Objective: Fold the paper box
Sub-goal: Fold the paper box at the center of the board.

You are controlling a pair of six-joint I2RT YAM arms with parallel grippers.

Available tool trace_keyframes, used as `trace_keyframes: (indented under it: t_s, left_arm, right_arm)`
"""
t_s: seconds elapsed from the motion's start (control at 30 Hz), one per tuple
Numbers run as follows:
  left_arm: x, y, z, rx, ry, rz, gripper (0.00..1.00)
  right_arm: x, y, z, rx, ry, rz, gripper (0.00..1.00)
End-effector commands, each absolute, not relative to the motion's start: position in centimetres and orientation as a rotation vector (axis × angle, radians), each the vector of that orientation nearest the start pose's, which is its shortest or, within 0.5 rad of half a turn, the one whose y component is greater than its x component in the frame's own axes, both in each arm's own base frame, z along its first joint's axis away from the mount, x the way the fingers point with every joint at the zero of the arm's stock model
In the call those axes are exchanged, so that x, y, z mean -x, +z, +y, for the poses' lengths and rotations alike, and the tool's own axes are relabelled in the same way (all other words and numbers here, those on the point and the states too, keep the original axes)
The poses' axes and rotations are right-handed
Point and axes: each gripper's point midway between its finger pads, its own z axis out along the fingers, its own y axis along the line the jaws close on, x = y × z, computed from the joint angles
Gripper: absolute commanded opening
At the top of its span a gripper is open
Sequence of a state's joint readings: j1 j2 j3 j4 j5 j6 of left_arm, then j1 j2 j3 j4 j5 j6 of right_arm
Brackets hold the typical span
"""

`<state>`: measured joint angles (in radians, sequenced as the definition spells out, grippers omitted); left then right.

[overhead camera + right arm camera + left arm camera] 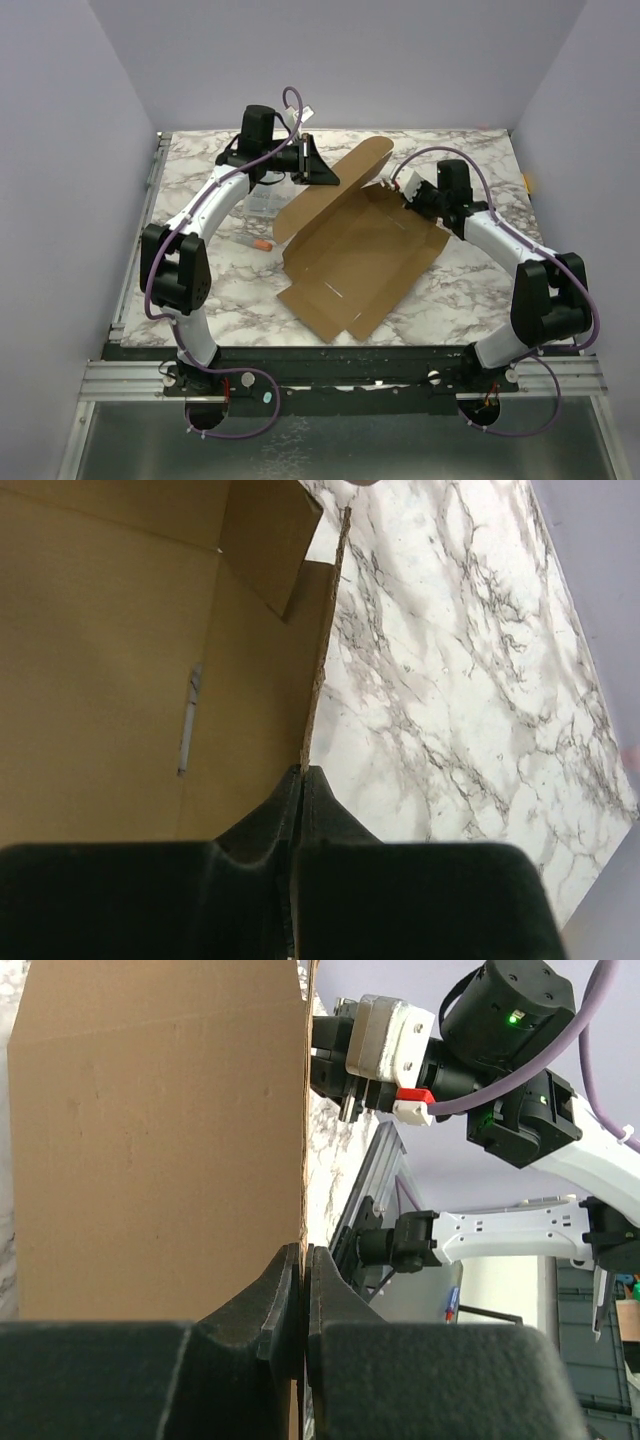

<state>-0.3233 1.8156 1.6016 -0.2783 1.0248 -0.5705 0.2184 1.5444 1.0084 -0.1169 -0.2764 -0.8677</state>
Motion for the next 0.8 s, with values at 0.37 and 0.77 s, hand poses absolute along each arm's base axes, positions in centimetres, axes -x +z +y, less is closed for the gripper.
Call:
trace_keyframes:
  t_s: [0.37,0.77]
  left_arm:
    - [-34.1,30.1,-30.8,-0.574,-1.656,2.069,0.00]
    - [-34.8,33.8,-32.0,-0.587,-1.620,1.993,0.00]
  right_arm:
    - [-41.3,14.6,12.6,1.261,0.046,1.726,0.01]
    - [-39.0,14.9,13.4,1.418,0.073,1.612,0.01]
